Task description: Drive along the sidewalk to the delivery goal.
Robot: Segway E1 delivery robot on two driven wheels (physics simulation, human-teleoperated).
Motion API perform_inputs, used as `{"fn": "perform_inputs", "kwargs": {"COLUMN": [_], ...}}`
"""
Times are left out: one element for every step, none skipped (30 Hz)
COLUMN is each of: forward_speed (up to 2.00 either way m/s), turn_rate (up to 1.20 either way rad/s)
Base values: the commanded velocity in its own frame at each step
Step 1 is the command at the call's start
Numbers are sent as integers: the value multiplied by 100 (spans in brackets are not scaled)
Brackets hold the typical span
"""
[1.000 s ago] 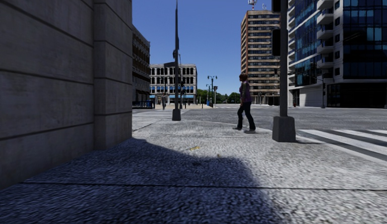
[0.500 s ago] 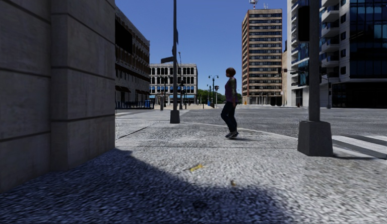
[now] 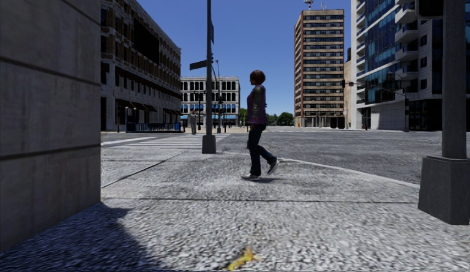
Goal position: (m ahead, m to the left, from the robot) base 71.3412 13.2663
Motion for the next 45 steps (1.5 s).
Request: {"fn": "perform_inputs", "kwargs": {"forward_speed": [200, 196, 190, 190, 179, 166, 159, 159, 156, 155, 155, 151, 151, 141, 133, 122, 111, 111, 108, 107, 107, 107, 107, 107, 107, 107, 107, 107, 107, 107, 107, 107, 107, 107, 107, 107, 106, 101, 97, 97, 96, 95, 95, 95, 95], "turn_rate": [11, 11, 11, 11, 11, 11, 11, 11, 14, 16, 16, 17, 17, 17, 17, 17, 17, 17, 17, 17, 17, 17, 17, 17, 17, 18, 18, 19, 19, 19, 19, 19, 19, 19, 19, 19, 12, 9, 8, 8, 8, 8, 8, 13, 13]}}
